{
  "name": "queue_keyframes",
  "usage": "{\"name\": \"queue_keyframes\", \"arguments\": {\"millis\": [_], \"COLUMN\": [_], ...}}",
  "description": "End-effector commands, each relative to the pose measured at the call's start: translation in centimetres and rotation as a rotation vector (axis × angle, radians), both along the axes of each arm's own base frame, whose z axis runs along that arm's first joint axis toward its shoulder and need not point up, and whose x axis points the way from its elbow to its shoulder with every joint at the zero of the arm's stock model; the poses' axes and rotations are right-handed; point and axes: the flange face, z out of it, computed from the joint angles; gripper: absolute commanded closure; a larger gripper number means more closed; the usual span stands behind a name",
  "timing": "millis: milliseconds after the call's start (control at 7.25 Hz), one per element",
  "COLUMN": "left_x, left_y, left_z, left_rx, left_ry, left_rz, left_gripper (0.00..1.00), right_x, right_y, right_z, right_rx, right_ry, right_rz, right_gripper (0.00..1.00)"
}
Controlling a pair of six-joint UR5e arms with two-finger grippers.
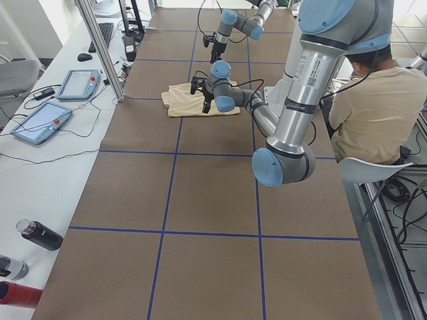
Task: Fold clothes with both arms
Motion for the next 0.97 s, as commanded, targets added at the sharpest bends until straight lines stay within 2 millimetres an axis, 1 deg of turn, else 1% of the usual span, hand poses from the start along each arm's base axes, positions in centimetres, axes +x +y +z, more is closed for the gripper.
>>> {"name": "queue_keyframes", "arguments": {"millis": [0,138,276,414,552,690,828], "left_x": [5.8,7.6,9.1,9.8,10.0,10.2,10.3], "left_y": [8.5,10.8,12.7,13.9,13.9,14.0,14.0], "left_z": [0.0,0.4,0.7,0.7,0.8,0.8,0.4], "left_rx": [-0.121,-0.145,-0.179,-0.192,-0.193,-0.193,-0.188], "left_ry": [0.028,0.023,0.022,0.023,0.020,0.022,0.029], "left_rz": [-0.002,-0.006,0.005,0.021,0.022,0.026,0.028], "left_gripper": [0.00,0.02,0.10,0.15,0.20,0.28,0.30], "right_x": [0.3,0.3,0.3,0.4,0.5,0.6,0.6], "right_y": [0.2,0.1,0.2,0.2,0.3,0.3,0.3], "right_z": [-0.1,0.1,0.2,0.3,0.1,0.1,0.1], "right_rx": [-0.004,-0.006,-0.006,-0.006,-0.005,-0.003,-0.004], "right_ry": [-0.009,-0.007,-0.005,-0.005,-0.008,-0.009,-0.009], "right_rz": [0.007,0.007,0.007,0.007,0.007,0.008,0.007], "right_gripper": [0.00,0.00,0.00,0.00,0.00,0.00,0.00]}}
